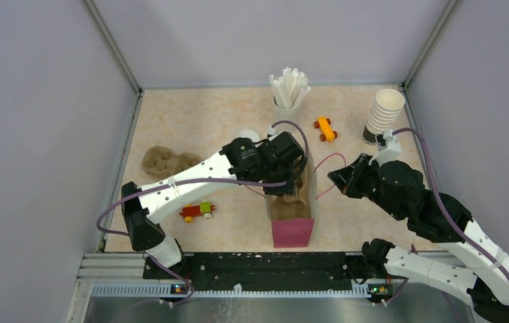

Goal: Pack the takeout coffee

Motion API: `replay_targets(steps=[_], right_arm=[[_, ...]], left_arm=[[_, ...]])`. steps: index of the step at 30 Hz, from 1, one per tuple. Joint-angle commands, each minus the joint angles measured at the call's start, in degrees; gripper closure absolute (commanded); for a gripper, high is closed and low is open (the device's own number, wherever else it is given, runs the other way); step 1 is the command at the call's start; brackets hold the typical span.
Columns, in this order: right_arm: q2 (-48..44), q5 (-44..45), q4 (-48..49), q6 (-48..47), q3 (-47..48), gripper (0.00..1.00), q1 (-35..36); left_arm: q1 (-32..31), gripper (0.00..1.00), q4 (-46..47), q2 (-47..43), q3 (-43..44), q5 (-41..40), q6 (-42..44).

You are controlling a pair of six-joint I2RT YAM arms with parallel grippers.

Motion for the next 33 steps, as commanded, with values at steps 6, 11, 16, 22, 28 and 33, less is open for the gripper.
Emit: replay_targets(steps=[6, 11, 16, 22, 28, 33], right_arm=[[-0.34, 0.38, 1.19, -0.46, -0.35, 1.0, 0.63], [-0.48, 0.11, 1.17, -0.58, -0.18, 1.0, 0.62], [-0.45, 0.08, 0.87, -0.93, 0.46, 1.0, 0.62], [-0.36, -0.09, 0.69, -1.24, 0.88, 1.0, 0.61], [-0.36, 0.09, 0.31, -2.07, 1.32, 1.0, 0.6], [-0.37, -0.26, 0.76, -2.42, 0.93, 1.0, 0.6]], left_arm=[[-0.55, 0.83, -3.67, -3.87, 1.88, 0.34, 0.76], [-0.59, 0.7, -3.35, -3.1, 2.34, -0.02, 1.86], [-0.53, 0.54, -4.36, -1.33, 7.1, -0.59, 2.82], [-0.48, 0.55, -5.0, -1.04, 6.51, 0.05, 2.22], [-0.52, 0.52, -4.13, -0.97, 6.98, 0.72, 2.31], [-0.47, 0.4, -2.66, -0.43, 14.29, -1.8, 5.02]])
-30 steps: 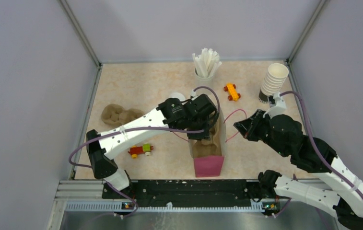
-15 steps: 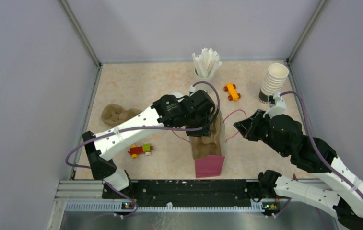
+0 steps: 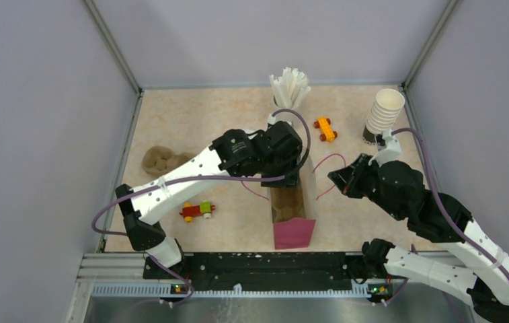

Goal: Pack the takeout coffee

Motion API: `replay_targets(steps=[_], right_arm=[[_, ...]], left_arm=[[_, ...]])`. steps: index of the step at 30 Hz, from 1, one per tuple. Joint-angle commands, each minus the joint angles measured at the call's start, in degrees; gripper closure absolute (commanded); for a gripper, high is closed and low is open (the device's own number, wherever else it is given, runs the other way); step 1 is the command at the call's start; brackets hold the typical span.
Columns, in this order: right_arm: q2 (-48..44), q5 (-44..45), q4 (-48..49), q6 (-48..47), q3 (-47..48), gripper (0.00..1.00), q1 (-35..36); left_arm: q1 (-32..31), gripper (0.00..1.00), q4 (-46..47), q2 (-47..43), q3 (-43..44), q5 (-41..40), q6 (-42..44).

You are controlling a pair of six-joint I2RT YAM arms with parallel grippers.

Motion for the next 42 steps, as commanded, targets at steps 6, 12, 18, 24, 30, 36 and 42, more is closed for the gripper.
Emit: replay_targets(steps=[6, 12, 18, 24, 30, 36, 42], right_arm=[[-0.14, -0.73, 2.39, -2.2, 1.43, 1.0, 0.6], [0.07, -3.36, 4.77, -10.68, 2.61, 1.0, 0.62], [0.11, -3.9, 3.72, -19.46, 4.35, 1.0, 0.65], [2.67, -4.98, 1.79, -26.89, 7.39, 1.0, 0.6], [5.93, -12.94, 4.0, -34.22, 9.44, 1.0, 0.6], [8.82, -14.68, 5.19, -38.63, 10.27, 1.0, 0.6], [7.9, -11.25, 3.68, -32.95, 10.83, 0.85, 0.61]], left_arm=[[0.12, 0.01, 8.74, -5.89, 6.51, -9.93, 0.35], [4.74, 0.01, 7.76, -8.43, 6.19, -6.48, 7.02], [9.81, 0.01, 2.05, -9.65, 5.71, -6.8, 14.13], [14.44, 0.01, 4.67, -11.17, 4.97, -3.79, 22.05], [20.12, 0.01, 7.97, -8.4, 6.67, 9.33, 34.78], [20.12, 0.06, 13.22, -4.37, 6.33, 17.36, 45.08], [20.18, 0.1, 25.52, -2.03, 2.51, 28.05, 56.54]])
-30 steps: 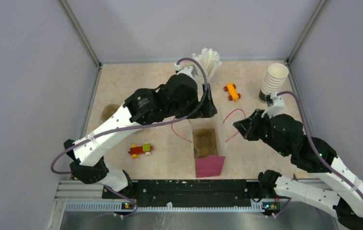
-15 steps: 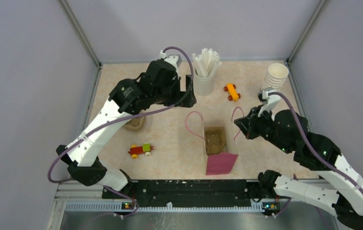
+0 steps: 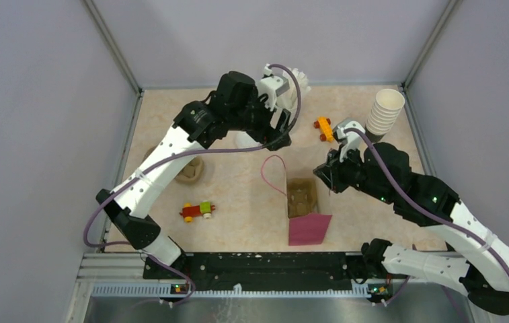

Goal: Pack the takeout coffee

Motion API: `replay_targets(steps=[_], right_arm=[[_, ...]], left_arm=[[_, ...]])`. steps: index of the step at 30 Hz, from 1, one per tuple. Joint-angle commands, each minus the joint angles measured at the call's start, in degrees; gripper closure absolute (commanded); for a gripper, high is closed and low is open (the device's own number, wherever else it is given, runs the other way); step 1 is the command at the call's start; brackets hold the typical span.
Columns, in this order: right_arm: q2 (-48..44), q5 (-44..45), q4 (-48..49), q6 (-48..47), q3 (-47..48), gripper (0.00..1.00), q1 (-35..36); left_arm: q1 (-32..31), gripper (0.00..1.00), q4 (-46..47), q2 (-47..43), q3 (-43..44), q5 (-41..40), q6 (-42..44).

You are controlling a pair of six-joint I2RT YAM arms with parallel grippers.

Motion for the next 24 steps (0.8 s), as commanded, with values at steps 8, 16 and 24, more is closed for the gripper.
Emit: replay_targets(steps=[8, 16, 24], right_arm=[[-5.71, 4.46, 0.3, 8.23, 3.52, 0.43, 0.5], [-10.06, 5.99, -1.28, 13.87, 3.86, 0.26, 0.5], [-10.87, 12.65, -5.17, 19.65, 4.91, 0.28, 0.5]], left_arm=[[-0.14, 0.2, 12.89, 8.69, 0.71, 17.07, 16.87], [-0.34, 0.29, 14.58, 12.23, 0.63, 21.13, 18.91], [-1.34, 0.86, 10.27, 14.04, 4.03, 21.45, 16.67]])
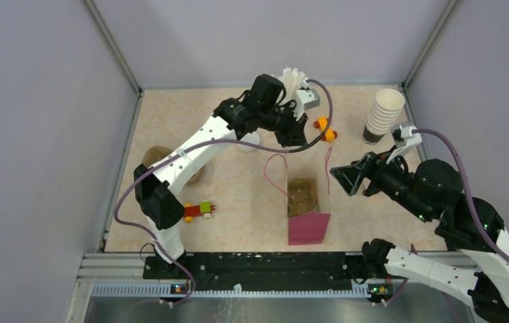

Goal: Pack the takeout coffee

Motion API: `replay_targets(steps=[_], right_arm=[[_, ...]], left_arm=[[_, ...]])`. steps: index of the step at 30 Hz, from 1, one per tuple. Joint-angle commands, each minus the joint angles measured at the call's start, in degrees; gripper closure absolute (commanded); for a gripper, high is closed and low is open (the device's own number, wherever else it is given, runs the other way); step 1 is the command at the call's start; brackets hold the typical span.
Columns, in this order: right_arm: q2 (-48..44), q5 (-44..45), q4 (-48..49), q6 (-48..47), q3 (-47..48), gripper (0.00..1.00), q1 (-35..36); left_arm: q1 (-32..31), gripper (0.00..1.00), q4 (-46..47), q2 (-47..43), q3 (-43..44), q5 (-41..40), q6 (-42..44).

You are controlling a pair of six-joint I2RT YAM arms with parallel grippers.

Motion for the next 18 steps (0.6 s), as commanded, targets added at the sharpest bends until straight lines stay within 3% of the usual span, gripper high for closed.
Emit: replay_targets(steps=[1, 2, 6, 9, 18], right_arm=[[-0.05, 8.94, -4.81, 8.34, 3.49, 0.28, 0.46], [-0.29, 11.05, -6.53, 10.96, 3.69, 0.29, 0.52], [-1.2, 13.34, -9.19, 15.74, 2.72, 0.3, 0.46], [-0.07, 14.24, -10.94, 18.54, 3.77, 0.3, 0.47], [10.37, 11.7, -16.69, 21.44, 15.24, 0.32, 0.49]], left_arm=[[-0.74, 0.95, -1.56, -0.33, 3.62, 1.18, -1.79], [-0.75, 1.0, -2.14, -0.87, 3.37, 0.62, -2.98], [-0.75, 1.0, -4.81, -3.7, 2.75, -3.67, -9.95], [-0.75, 1.0, -6.9, -7.26, 1.51, -14.79, -19.38], [-0.61, 1.0, -0.06, -21.82, -14.95, -30.49, -44.86]])
